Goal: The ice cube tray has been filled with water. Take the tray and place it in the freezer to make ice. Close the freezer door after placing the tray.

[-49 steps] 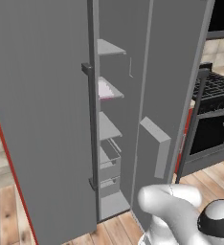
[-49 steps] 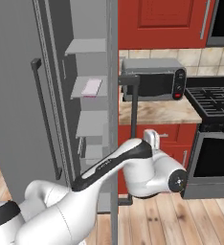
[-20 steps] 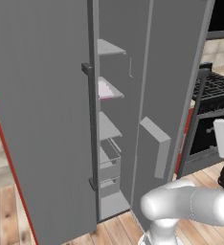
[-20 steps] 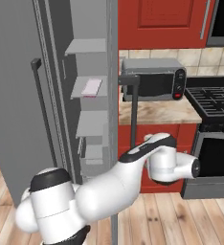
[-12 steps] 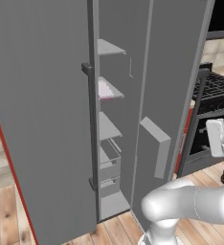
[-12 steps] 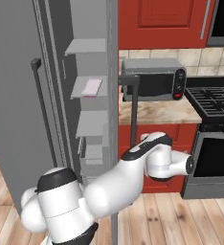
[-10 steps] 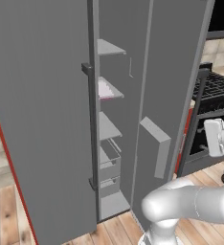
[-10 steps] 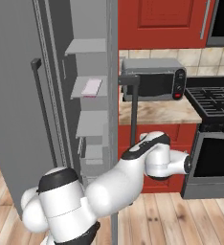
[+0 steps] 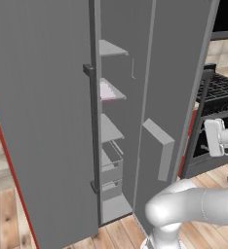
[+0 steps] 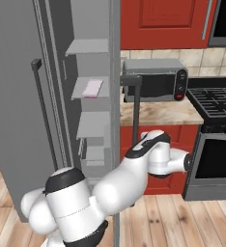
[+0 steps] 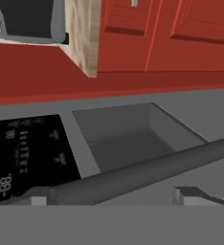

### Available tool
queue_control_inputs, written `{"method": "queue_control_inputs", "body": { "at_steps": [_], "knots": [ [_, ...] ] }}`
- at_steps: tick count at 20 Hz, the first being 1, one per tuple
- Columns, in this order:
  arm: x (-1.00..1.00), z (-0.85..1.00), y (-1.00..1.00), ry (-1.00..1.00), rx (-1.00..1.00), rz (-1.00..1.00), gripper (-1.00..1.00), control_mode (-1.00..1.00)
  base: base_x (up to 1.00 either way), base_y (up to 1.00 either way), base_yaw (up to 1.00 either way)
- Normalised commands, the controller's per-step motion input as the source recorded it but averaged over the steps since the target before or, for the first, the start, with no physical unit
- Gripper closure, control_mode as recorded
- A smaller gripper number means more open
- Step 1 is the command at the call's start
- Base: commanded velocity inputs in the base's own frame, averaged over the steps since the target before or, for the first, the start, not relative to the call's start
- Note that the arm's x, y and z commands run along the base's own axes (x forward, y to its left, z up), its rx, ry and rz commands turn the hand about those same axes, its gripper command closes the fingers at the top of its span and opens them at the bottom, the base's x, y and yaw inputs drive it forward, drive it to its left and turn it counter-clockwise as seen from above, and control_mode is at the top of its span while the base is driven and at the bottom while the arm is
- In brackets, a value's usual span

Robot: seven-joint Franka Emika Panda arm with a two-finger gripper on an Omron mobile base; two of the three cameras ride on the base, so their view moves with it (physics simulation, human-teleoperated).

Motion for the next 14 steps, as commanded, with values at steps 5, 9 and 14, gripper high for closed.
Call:
{"method": "queue_control_inputs", "body": {
  "at_steps": [5, 9, 14],
  "knots": [
    [0.25, -0.01, 0.0, 0.0, 0.0, 0.0, -1.0, -1.0, 0.0, 0.0, 0.0],
    [0.28, -0.01, 0.06, 0.0, 0.0, 0.0, -1.0, -1.0, 0.0, 0.0, 0.0],
    [0.37, -0.09, 0.19, 0.0, 0.0, 0.0, -1.0, -1.0, 0.0, 0.0, 0.0]
  ]
}}
